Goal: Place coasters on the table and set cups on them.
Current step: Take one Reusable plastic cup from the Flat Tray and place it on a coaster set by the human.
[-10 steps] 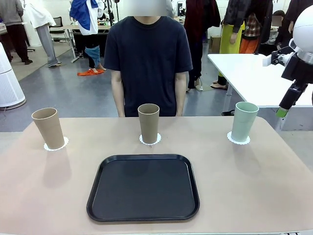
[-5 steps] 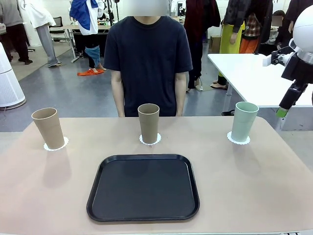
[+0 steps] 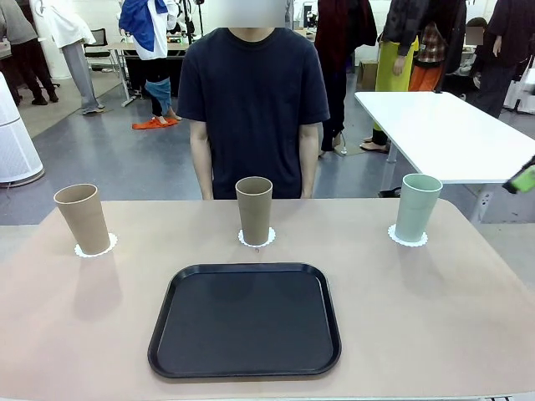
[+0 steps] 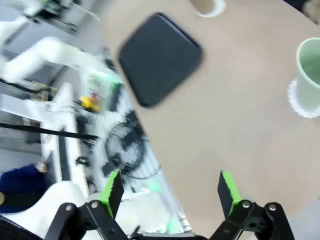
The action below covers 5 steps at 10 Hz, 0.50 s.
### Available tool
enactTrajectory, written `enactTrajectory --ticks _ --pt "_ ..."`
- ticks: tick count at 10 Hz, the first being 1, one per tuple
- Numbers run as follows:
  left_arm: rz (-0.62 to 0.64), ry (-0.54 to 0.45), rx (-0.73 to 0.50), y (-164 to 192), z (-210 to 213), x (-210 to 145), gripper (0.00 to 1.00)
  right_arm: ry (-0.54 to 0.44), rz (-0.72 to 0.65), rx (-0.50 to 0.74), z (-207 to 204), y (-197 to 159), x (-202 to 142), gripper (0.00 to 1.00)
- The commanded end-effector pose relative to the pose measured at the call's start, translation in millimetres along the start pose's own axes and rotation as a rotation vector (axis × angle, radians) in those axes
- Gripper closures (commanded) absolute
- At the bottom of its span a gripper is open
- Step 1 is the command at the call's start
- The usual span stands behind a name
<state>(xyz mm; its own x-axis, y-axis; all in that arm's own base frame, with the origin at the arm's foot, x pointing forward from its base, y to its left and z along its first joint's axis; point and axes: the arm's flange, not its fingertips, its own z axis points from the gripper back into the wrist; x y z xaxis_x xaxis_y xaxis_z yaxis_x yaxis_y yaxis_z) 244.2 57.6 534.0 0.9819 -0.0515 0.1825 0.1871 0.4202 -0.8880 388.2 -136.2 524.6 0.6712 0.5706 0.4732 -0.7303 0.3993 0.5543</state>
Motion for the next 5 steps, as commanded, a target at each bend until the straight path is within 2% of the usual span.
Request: enactTrajectory --ticks 1,2,3,5 --pt "0.012 -0.01 -0.006 -3.0 -1.2 0.6 0.0 -0.557 -0.315 0.531 18.8 -38.4 -41.6 0.0" --pt "0.012 -0.01 -0.006 -3.0 -1.2 0.6 0.0 -0.71 -0.397 0.486 25.9 -42.3 -73.3 0.0" --pt "0.012 -0.01 -0.006 -3.0 -1.2 0.6 0.0 -0.798 -0.468 0.413 34.1 -39.4 -101.7 0.0" --pt "0.012 -0.01 -0.006 -3.0 -1.2 0.6 0.0 -0.9 -0.511 0.216 53.4 -14.4 -144.4 0.0"
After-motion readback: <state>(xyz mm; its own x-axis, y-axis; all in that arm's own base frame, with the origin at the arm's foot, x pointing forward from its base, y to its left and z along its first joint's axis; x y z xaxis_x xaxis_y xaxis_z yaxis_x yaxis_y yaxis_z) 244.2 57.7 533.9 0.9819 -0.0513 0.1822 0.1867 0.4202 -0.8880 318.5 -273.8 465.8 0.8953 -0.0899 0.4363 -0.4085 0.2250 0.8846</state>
